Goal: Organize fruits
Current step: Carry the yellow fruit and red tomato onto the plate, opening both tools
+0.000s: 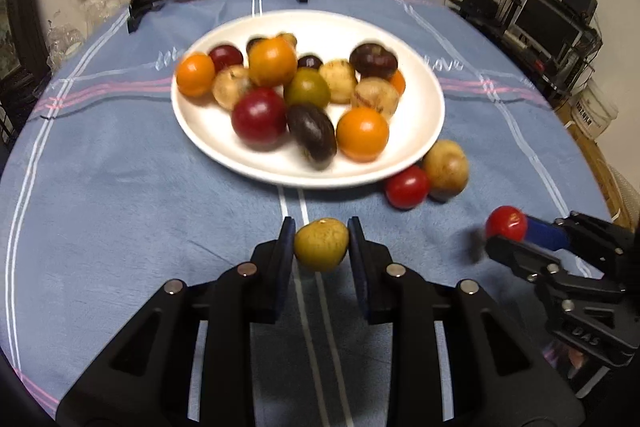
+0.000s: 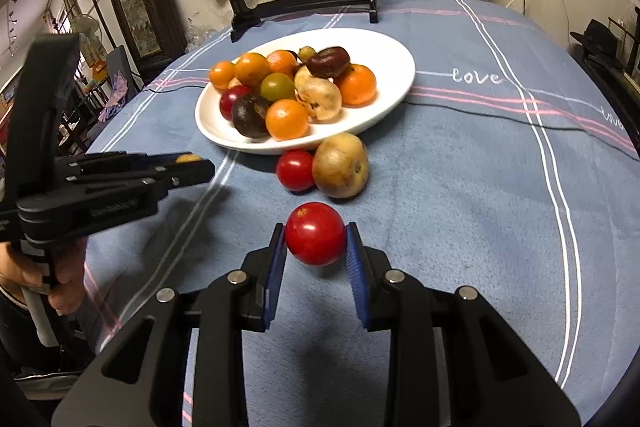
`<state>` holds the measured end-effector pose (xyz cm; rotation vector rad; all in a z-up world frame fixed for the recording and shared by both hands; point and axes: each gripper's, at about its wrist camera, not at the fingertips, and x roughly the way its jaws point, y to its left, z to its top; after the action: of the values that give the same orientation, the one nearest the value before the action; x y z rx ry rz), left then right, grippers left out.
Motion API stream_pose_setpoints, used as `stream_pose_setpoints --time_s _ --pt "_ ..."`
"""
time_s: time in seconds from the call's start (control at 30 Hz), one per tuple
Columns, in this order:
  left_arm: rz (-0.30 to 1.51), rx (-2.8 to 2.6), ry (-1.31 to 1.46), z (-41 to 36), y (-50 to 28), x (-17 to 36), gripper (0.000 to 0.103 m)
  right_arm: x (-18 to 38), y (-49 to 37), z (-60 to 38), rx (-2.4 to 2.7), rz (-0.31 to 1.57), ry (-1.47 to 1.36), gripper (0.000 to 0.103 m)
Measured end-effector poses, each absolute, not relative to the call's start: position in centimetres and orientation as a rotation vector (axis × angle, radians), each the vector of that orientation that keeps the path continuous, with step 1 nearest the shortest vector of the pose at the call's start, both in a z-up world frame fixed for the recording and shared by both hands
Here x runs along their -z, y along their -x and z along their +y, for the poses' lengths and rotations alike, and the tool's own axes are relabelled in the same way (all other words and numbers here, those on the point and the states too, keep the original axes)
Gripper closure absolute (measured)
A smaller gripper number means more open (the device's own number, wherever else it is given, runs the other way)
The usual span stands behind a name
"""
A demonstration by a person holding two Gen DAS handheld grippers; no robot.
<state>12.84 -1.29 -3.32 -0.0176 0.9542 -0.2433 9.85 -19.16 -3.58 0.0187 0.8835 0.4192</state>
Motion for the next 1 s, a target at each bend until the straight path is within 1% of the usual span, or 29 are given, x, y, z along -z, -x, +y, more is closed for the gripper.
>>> stream_pose_setpoints --time_s 0.27,0.5,0.93,1.0 --pt "0.891 0.259 0.008 -1.4 -13.4 0.5 0.076 1.2 -10.9 -17.7 -0.453 0.824 0.007 0.072" --pt "0.883 0.242 0.022 -1.3 -16.8 -0.4 0.076 -0.7 -14.1 -15.8 -0.472 0.786 0.036 0.072" --pt "0.911 0.198 0.092 0.0 -23.1 0.3 0.076 0.7 -21.4 -12.8 -0.461 0.804 0.019 0.072" --pt "0.914 0.192 0.107 0.3 -23.8 0.5 0.074 1.0 -22.3 -12.6 -0.459 0.812 0.019 0.072"
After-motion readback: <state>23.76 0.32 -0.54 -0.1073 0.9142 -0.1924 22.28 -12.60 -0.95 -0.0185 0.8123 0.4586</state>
